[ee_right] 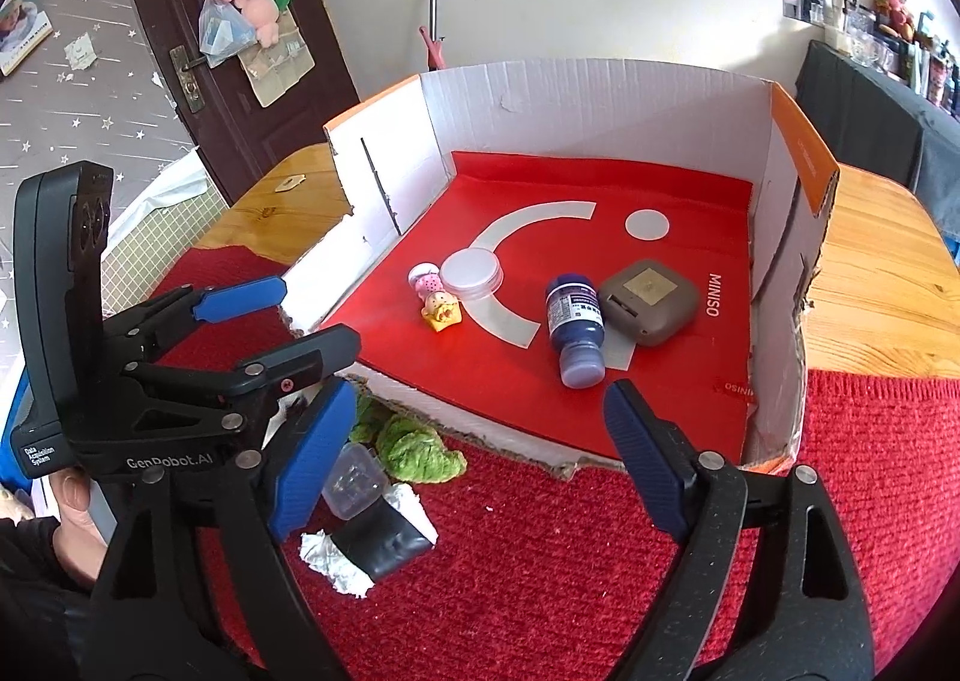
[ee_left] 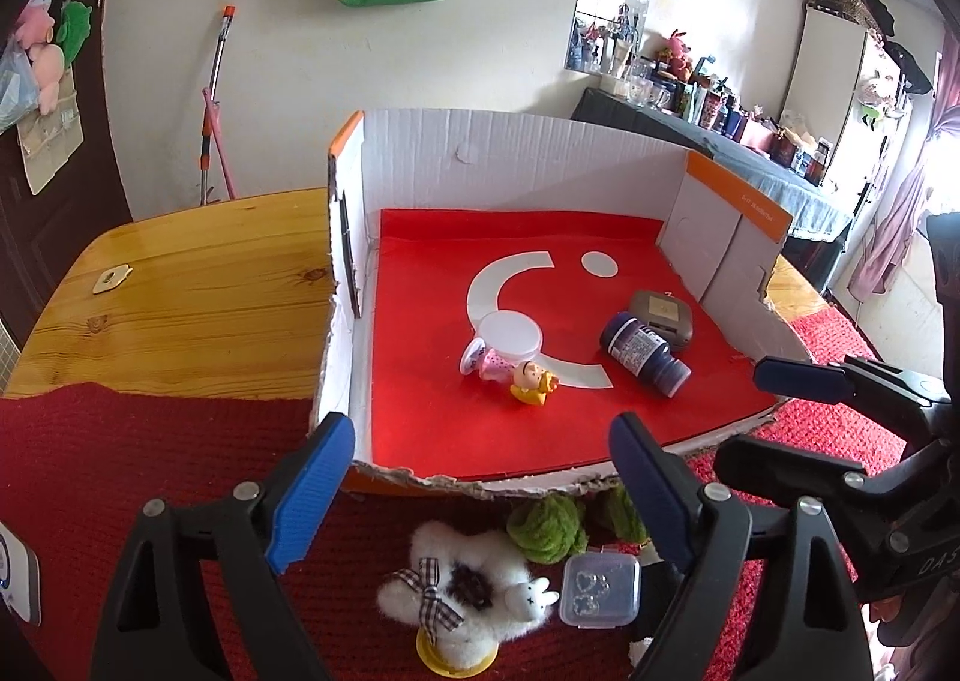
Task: Organize objects
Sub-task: 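Withdraw both open grippers from the box toward the items on the rug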
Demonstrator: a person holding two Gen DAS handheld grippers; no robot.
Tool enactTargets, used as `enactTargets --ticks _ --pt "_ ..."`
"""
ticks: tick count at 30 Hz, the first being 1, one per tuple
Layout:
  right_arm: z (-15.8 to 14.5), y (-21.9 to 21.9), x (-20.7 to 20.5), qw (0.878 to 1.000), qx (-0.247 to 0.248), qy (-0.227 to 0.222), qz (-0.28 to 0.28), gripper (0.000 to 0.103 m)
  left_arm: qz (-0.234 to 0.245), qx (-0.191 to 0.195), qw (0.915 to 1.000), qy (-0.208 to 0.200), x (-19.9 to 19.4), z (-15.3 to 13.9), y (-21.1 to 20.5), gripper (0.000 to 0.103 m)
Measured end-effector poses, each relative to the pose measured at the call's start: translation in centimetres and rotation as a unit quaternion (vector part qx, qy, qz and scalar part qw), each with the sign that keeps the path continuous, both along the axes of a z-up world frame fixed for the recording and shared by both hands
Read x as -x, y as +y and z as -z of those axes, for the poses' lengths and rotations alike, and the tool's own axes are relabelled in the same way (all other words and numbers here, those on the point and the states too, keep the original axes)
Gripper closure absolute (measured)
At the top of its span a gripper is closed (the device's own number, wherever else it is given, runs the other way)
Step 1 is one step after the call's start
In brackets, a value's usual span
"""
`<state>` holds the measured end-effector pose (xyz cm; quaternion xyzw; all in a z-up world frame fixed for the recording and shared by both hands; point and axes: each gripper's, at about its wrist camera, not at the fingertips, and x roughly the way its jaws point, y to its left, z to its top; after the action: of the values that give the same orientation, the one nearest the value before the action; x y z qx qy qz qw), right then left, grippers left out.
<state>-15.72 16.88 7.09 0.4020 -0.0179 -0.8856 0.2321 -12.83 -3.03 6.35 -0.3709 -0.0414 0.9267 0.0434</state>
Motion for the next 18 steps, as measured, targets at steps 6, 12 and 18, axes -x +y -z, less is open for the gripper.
enactTargets --ticks 6,12,18 --pt "-0.1 0.0 -0.6 1.000 0.007 0.004 0.001 0.012 -0.003 -0.001 1.0000 0.003 -0.5 0.0 -0.1 0.008" --pt "-0.3 -0.1 -1.1 1.000 0.010 0.009 0.000 0.006 -0.008 -0.005 0.9999 0.003 -1.0 0.0 -0.3 0.004" --pt "-0.5 0.0 -1.5 1.000 0.015 0.012 0.002 0.004 -0.013 -0.007 0.9999 0.002 -1.3 0.0 -0.5 0.003"
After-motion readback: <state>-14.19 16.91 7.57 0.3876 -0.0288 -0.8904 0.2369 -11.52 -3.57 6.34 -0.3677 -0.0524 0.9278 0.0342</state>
